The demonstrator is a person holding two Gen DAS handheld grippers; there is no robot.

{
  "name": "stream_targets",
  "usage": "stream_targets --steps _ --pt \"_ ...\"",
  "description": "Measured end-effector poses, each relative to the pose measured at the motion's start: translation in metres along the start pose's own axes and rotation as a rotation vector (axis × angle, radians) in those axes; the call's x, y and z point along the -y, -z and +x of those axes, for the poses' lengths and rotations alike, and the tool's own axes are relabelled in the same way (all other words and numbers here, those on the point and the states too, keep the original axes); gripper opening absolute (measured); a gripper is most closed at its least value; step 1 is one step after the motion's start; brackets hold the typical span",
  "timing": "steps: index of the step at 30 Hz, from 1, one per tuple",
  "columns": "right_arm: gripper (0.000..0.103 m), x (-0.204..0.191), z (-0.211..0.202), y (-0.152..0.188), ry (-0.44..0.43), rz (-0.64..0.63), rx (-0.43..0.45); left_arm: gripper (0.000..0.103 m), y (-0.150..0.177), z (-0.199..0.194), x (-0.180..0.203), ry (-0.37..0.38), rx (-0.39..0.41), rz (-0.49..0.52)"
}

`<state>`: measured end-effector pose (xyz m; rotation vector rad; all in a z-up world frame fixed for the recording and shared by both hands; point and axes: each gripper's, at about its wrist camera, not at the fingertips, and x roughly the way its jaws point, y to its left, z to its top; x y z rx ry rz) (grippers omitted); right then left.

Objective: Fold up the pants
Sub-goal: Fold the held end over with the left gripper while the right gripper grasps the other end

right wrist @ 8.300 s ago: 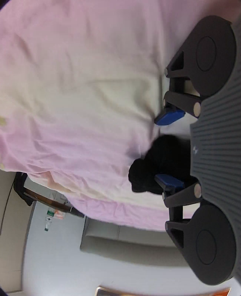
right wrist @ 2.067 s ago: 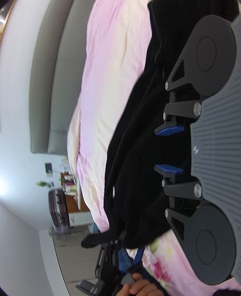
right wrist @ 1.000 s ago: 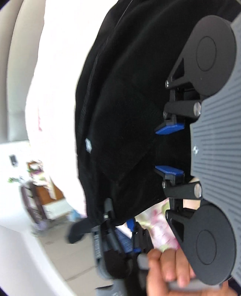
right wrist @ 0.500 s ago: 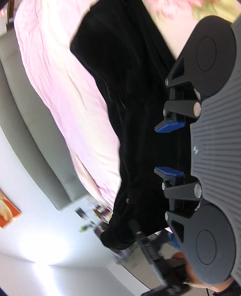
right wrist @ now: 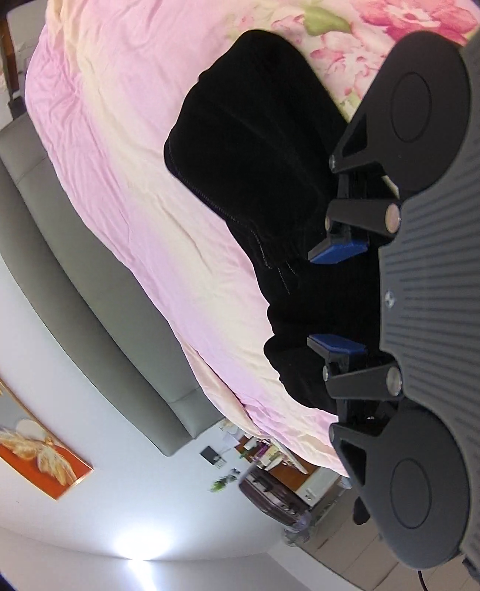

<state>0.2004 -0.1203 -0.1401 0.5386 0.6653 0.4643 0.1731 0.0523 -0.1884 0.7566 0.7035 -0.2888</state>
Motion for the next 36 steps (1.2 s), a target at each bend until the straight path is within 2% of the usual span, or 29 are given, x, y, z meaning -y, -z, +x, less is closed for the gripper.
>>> stream_targets --steps 2,5,7,9,12,15,16,17,18,19,21,22,23,25,28,30,31,33,36 --pt "0.050 -0.007 0.011 -0.007 -0.011 -0.039 -0.019 0.079 0.009 -0.022 -0.025 0.067 0.045 -0.139" --pt "0.053 -0.020 0.036 -0.015 -0.034 -0.091 -0.046 0.091 0.036 -0.053 -0.072 0.078 0.134 -0.375" --pt "0.057 -0.029 0.054 -0.020 -0.055 -0.124 -0.071 0.093 0.060 -0.062 -0.105 0.068 0.159 -0.566" --pt "0.063 -0.040 0.076 -0.024 -0.074 -0.165 -0.102 0.096 0.092 -0.059 -0.138 0.093 0.172 -0.802" --pt "0.068 -0.053 0.112 -0.028 -0.078 -0.201 -0.152 0.095 0.136 -0.033 -0.165 0.233 0.134 -1.108" --pt "0.068 -0.060 0.146 -0.029 -0.057 -0.202 -0.205 0.095 0.166 -0.010 -0.168 0.348 0.119 -1.287" --pt "0.068 -0.063 0.154 -0.028 -0.046 -0.206 -0.220 0.091 0.170 0.000 -0.169 0.392 0.102 -1.329" --pt "0.066 -0.066 0.163 -0.026 -0.043 -0.217 -0.238 0.084 0.177 0.006 -0.164 0.438 0.091 -1.366" --pt "0.059 -0.070 0.170 -0.022 -0.038 -0.235 -0.260 0.082 0.183 0.014 -0.159 0.480 0.077 -1.400" --pt "0.038 -0.074 0.175 -0.018 -0.040 -0.253 -0.279 0.079 0.187 0.019 -0.157 0.496 0.062 -1.418" --pt "0.018 -0.084 0.178 -0.015 -0.019 -0.300 -0.287 0.067 0.186 0.022 -0.154 0.467 0.023 -1.395" --pt "0.008 -0.089 0.177 -0.017 -0.053 -0.295 -0.300 0.055 0.185 0.021 -0.154 0.449 0.009 -1.382" --pt "0.006 -0.091 0.173 -0.021 -0.107 -0.258 -0.305 0.044 0.186 0.016 -0.156 0.449 0.026 -1.388" --pt "0.005 -0.094 0.158 -0.036 -0.274 -0.123 -0.293 0.037 0.192 -0.006 -0.168 0.464 0.112 -1.422" --pt "0.004 -0.089 0.136 -0.056 -0.446 0.111 -0.253 0.034 0.198 -0.037 -0.187 0.502 0.242 -1.492" --pt "0.004 -0.078 0.131 -0.059 -0.493 0.229 -0.245 0.020 0.193 -0.045 -0.193 0.429 0.236 -1.442" --pt "0.004 -0.073 0.130 -0.058 -0.476 0.234 -0.241 0.014 0.188 -0.045 -0.193 0.375 0.196 -1.398" --pt "0.004 -0.069 0.137 -0.051 -0.341 0.128 -0.259 0.014 0.185 -0.034 -0.190 0.323 0.119 -1.364" --pt "0.007 -0.054 0.160 -0.024 -0.119 0.012 -0.336 0.014 0.193 -0.016 -0.180 0.343 0.059 -1.404"
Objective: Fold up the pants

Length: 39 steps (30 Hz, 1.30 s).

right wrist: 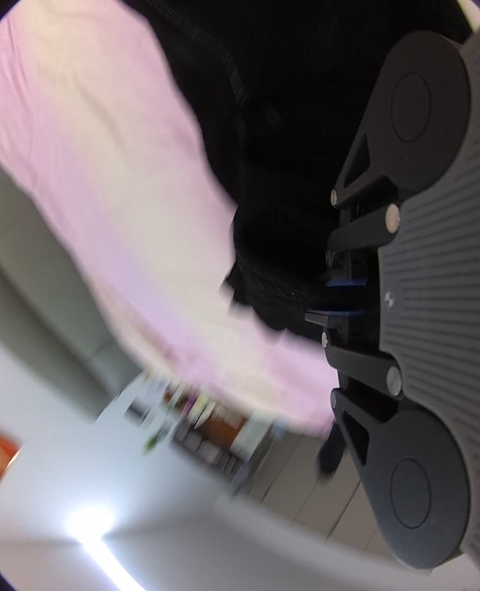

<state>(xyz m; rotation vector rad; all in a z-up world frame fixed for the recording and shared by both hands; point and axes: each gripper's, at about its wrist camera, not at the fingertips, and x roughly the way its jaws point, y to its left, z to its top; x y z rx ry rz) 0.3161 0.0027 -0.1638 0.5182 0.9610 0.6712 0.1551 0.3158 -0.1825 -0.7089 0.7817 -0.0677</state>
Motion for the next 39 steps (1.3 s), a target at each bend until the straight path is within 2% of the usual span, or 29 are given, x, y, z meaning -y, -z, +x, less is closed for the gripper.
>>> stream_targets --steps 1,3,5,7,9,12,14,18,22,26,29,33,36,37,39 --pt "0.009 0.007 0.005 0.005 0.038 -0.004 -0.005 0.014 0.001 0.003 0.000 -0.015 -0.009 0.002" --pt "0.013 0.020 0.003 0.008 0.016 0.042 0.010 0.014 0.002 0.004 0.003 -0.046 -0.003 0.031" --pt "0.035 0.022 -0.003 0.007 0.013 0.060 0.032 0.017 0.002 0.003 0.006 -0.048 0.009 0.052" --pt "0.039 0.017 -0.007 0.005 0.044 0.019 0.042 0.020 0.001 0.002 0.006 -0.044 0.011 0.049" --pt "0.047 0.012 -0.010 -0.001 0.071 -0.034 0.051 0.020 0.002 0.001 0.005 -0.047 0.001 0.039" --pt "0.058 0.007 -0.013 -0.011 0.069 -0.064 0.074 0.023 0.003 -0.001 0.007 -0.052 -0.007 0.038" --pt "0.062 0.006 -0.011 -0.016 0.070 -0.062 0.077 0.034 0.002 -0.003 0.008 -0.054 -0.002 0.038" --pt "0.064 0.003 0.001 -0.022 0.094 -0.075 0.061 0.050 -0.001 -0.008 0.008 -0.063 0.020 0.036" --pt "0.064 -0.003 0.020 -0.024 0.126 -0.108 0.032 0.052 -0.002 -0.009 0.006 -0.035 0.018 0.015" --pt "0.067 -0.008 0.040 -0.025 0.145 -0.113 -0.003 0.059 -0.001 -0.005 0.006 -0.003 -0.001 0.009" --pt "0.068 -0.011 0.051 -0.025 0.168 -0.126 -0.020 0.066 0.003 0.002 0.009 0.016 -0.038 0.024" --pt "0.067 -0.008 0.058 -0.026 0.181 -0.103 -0.036 0.067 0.012 0.019 0.015 0.021 -0.102 0.054" --pt "0.055 -0.010 0.057 -0.028 0.207 -0.109 -0.040 0.070 0.017 0.029 0.018 0.014 -0.118 0.065" --pt "0.045 -0.013 0.056 -0.028 0.215 -0.129 -0.037 0.070 0.017 0.029 0.018 0.012 -0.117 0.068" --pt "0.040 -0.022 0.050 -0.029 0.196 -0.204 -0.012 0.070 0.018 0.029 0.020 0.006 -0.112 0.075"
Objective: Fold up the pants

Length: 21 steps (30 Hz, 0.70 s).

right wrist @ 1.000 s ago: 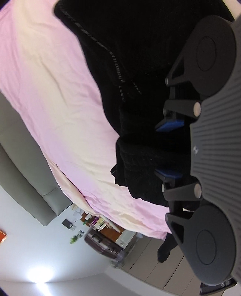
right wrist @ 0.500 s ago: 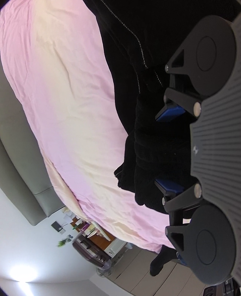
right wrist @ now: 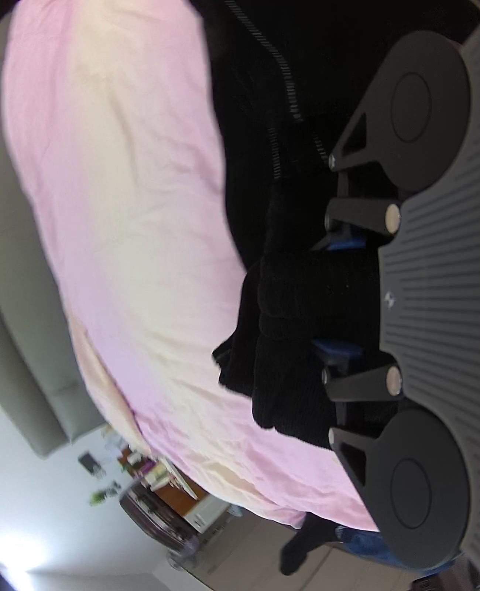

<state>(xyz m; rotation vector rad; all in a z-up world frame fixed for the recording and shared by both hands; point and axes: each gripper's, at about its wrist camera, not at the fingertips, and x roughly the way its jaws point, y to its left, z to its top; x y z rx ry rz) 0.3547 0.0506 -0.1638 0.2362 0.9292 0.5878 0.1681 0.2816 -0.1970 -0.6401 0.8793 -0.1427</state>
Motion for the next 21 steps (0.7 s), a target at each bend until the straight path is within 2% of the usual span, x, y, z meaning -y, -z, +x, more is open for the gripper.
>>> stream_targets --steps 2,4,7,11,15,19,21 --pt "0.038 -0.009 -0.011 -0.004 -0.042 -0.056 0.054 0.070 0.001 -0.003 0.001 -0.004 0.012 0.007" --pt "0.038 -0.013 -0.027 -0.013 -0.118 -0.050 0.121 0.070 0.001 -0.007 0.002 0.002 0.030 0.007" --pt "0.038 -0.016 -0.037 -0.025 -0.141 -0.072 0.166 0.070 0.000 -0.012 0.003 0.034 0.054 0.007" --pt "0.038 0.002 -0.019 -0.031 -0.103 -0.021 0.114 0.070 0.000 -0.006 0.004 0.028 0.043 0.011" --pt "0.038 0.019 0.016 -0.009 -0.017 -0.034 0.021 0.073 0.004 0.007 0.006 -0.066 0.008 0.037" --pt "0.040 0.018 0.018 -0.003 -0.009 -0.060 0.034 0.076 0.006 0.011 0.008 -0.101 0.009 0.048" --pt "0.047 0.015 0.006 -0.006 0.004 -0.062 0.054 0.076 0.006 0.008 0.006 -0.096 0.010 0.041"
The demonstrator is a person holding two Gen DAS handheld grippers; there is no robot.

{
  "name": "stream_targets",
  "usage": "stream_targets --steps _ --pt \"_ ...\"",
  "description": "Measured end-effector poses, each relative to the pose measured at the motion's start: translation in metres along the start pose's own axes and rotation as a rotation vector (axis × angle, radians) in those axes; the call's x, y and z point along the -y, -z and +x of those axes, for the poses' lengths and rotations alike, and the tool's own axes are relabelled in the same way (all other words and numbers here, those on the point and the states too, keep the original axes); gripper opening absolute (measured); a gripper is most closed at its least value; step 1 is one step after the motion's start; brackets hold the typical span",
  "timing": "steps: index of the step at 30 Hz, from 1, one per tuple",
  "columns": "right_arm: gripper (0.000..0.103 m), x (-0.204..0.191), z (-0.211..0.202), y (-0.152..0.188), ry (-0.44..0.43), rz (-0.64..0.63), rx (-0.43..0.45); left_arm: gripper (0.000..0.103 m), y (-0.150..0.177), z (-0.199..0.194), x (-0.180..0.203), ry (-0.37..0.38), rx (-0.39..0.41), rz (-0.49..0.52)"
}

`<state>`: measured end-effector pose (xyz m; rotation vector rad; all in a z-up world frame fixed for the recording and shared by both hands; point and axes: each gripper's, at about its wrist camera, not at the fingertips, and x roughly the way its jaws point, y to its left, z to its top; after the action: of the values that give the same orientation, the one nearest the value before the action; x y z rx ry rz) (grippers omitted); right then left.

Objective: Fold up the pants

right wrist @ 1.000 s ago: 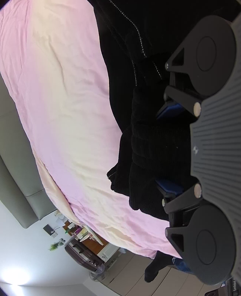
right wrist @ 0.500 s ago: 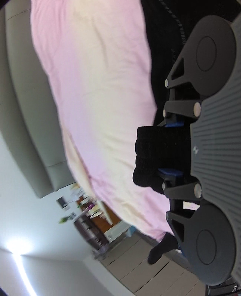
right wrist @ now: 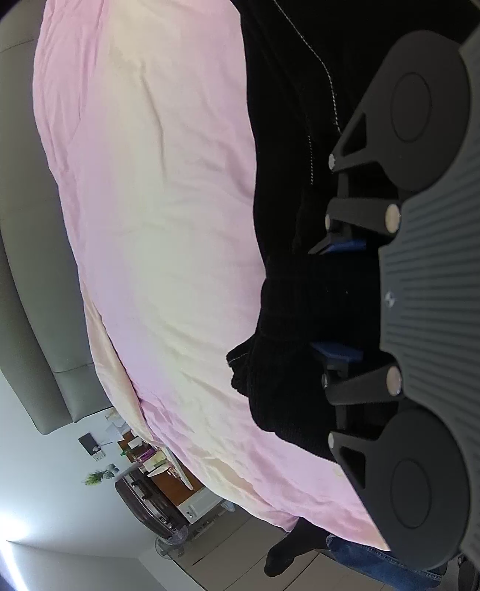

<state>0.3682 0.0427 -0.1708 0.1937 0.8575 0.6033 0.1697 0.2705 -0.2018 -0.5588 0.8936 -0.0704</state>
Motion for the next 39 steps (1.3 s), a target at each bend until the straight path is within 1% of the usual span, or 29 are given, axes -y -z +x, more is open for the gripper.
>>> stream_targets --steps 1,3,4,6,8,10,12,15,16,17,18,19,20,21,22,23,24,26,27,28,31,33,36,39 --pt "0.049 -0.004 -0.010 -0.001 0.018 -0.022 0.024 0.076 0.000 -0.001 -0.001 0.002 0.001 -0.005" --pt "0.049 -0.016 -0.036 -0.001 0.072 -0.092 0.098 0.076 0.000 -0.001 -0.001 0.002 0.003 -0.009" --pt "0.049 -0.022 -0.049 0.002 0.080 -0.129 0.130 0.075 0.001 -0.002 0.000 0.001 0.004 -0.008" --pt "0.049 -0.033 -0.068 0.011 0.050 -0.198 0.174 0.075 0.001 -0.001 0.002 -0.001 0.007 -0.003" --pt "0.043 -0.044 -0.073 0.025 0.006 -0.268 0.153 0.075 0.002 -0.002 0.003 0.000 0.010 -0.004" --pt "0.042 -0.053 -0.068 0.040 -0.004 -0.335 0.106 0.074 0.002 -0.003 0.002 0.006 0.014 -0.006" --pt "0.041 -0.057 -0.058 0.056 0.022 -0.390 0.063 0.073 0.004 -0.005 0.000 0.017 0.018 -0.011" --pt "0.040 -0.049 -0.040 0.077 0.108 -0.459 0.006 0.073 0.005 -0.008 -0.002 0.035 0.022 -0.021" --pt "0.041 -0.041 -0.035 0.083 0.156 -0.460 -0.007 0.073 0.005 -0.008 -0.002 0.037 0.020 -0.023" --pt "0.048 -0.030 -0.034 0.085 0.163 -0.419 -0.006 0.073 0.005 -0.008 -0.002 0.039 0.017 -0.024" --pt "0.050 -0.021 -0.036 0.083 0.151 -0.355 -0.005 0.073 0.005 -0.008 -0.002 0.039 0.018 -0.026" --pt "0.049 -0.014 -0.041 0.079 0.140 -0.281 -0.006 0.073 0.005 -0.008 -0.003 0.036 0.019 -0.027" --pt "0.047 -0.013 -0.049 0.079 0.136 -0.250 0.009 0.073 0.004 -0.008 -0.003 0.036 0.021 -0.027" --pt "0.045 -0.016 -0.057 0.080 0.126 -0.253 0.034 0.073 0.003 -0.008 -0.003 0.038 0.023 -0.030" --pt "0.044 -0.022 -0.064 0.083 0.122 -0.270 0.058 0.073 0.003 -0.008 -0.003 0.038 0.024 -0.032" --pt "0.046 -0.025 -0.068 0.087 0.118 -0.289 0.070 0.073 0.002 -0.007 -0.002 0.038 0.022 -0.030" --pt "0.046 -0.028 -0.068 0.090 0.122 -0.308 0.064 0.073 0.002 -0.006 -0.001 0.038 0.020 -0.028" --pt "0.048 -0.027 -0.058 0.098 0.147 -0.330 0.008 0.073 0.003 -0.005 0.000 0.042 0.018 -0.025" --pt "0.048 -0.023 -0.053 0.101 0.144 -0.307 -0.027 0.073 0.004 -0.005 0.000 0.046 0.014 -0.024" --pt "0.049 -0.019 -0.052 0.102 0.140 -0.282 -0.038 0.073 0.004 -0.005 0.000 0.046 0.014 -0.022" --pt "0.049 -0.021 -0.067 0.099 0.126 -0.259 -0.016 0.073 0.004 -0.007 0.000 0.042 0.022 -0.024" --pt "0.048 -0.021 -0.081 0.102 0.123 -0.257 0.009 0.073 0.004 -0.006 -0.001 0.045 0.024 -0.031" --pt "0.048 -0.009 -0.110 0.111 0.114 -0.225 0.049 0.073 0.004 -0.004 -0.002 0.048 0.022 -0.035" --pt "0.049 0.013 -0.141 0.119 0.140 -0.175 0.100 0.074 0.005 -0.003 -0.004 0.049 0.025 -0.040"
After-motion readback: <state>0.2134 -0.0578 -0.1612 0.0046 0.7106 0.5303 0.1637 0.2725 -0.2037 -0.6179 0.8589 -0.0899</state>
